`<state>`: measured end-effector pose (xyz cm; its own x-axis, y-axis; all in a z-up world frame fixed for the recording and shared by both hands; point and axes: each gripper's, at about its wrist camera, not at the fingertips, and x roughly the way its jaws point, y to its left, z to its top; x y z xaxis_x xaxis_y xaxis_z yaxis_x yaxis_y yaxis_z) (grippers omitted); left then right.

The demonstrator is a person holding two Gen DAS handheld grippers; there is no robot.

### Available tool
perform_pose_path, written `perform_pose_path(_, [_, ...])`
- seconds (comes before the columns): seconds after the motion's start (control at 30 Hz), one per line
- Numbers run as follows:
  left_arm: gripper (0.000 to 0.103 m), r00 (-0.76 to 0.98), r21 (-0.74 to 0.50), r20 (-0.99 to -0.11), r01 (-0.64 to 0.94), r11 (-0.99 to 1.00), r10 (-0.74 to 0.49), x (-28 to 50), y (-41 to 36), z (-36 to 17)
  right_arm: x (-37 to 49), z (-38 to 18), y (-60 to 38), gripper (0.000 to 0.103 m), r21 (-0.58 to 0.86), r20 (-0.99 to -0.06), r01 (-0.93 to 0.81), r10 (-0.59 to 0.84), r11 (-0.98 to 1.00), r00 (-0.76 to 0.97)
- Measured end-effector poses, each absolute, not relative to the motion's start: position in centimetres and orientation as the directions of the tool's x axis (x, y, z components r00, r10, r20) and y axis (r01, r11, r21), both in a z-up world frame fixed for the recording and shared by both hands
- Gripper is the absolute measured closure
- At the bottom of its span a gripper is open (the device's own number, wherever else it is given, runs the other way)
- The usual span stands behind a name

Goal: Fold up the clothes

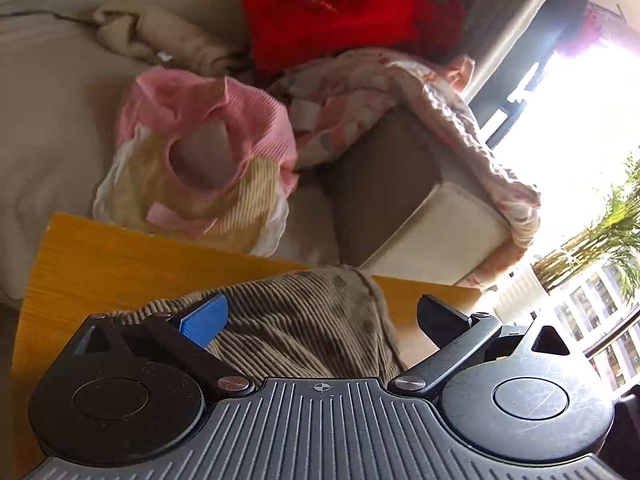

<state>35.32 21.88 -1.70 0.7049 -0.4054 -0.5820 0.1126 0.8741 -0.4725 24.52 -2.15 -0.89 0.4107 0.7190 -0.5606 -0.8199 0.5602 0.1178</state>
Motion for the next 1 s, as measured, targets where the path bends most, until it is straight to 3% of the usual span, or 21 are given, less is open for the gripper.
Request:
perform_pose_path(0.13, [0.0, 0.702, -0.43, -0.603, 0.115, 0.896, -0.379, 35.0, 21.4, -1.1, 23.0, -1.6, -1.2, 0.007, 0.136, -0.596, -0.853, 0.729, 0.505, 0.337])
perform_pose_path(0.2, [0.0, 0.734, -0.477, -0.55, 0.117, 0.871, -0.399, 33.2, 22.3, -0.1, 22.6, -1.6, -1.3, 0.007, 0.139, -0.603, -0.857, 0.729, 0.497, 0.325])
perform_pose_path(0.27, [0.0, 0.754, -0.555, -0.459, 0.169, 0.814, -0.47, 30.4, 23.2, 0.9, 23.4, -0.7, -3.0, 0.005, 0.119, -0.578, -0.823, 0.713, 0.555, 0.397])
perform_pose_path(0.37, [0.0, 0.757, -0.581, -0.392, 0.237, 0.779, -0.523, 27.0, 23.0, 1.4, 24.6, 0.7, -5.5, 0.005, 0.093, -0.538, -0.765, 0.679, 0.637, 0.5])
perform_pose_path(0.5, [0.0, 0.711, -0.591, -0.424, 0.252, 0.766, -0.561, 26.0, 21.4, -0.2, 29.0, 2.1, -6.3, 0.005, 0.077, -0.507, -0.639, 0.582, 0.766, 0.636])
perform_pose_path(0.73, [0.0, 0.699, -0.612, -0.438, 0.229, 0.757, -0.565, 26.8, 21.1, -1.7, 35.1, -3.2, -0.6, 0.003, -0.131, -0.636, -0.546, 0.352, 0.828, 0.687])
perform_pose_path(1.0, [0.0, 0.691, -0.645, -0.419, 0.231, 0.728, -0.59, 27.2, 21.6, -2.4, 35.3, -4.5, -0.3, 0.001, -0.15, -0.631, -0.542, 0.341, 0.827, 0.696])
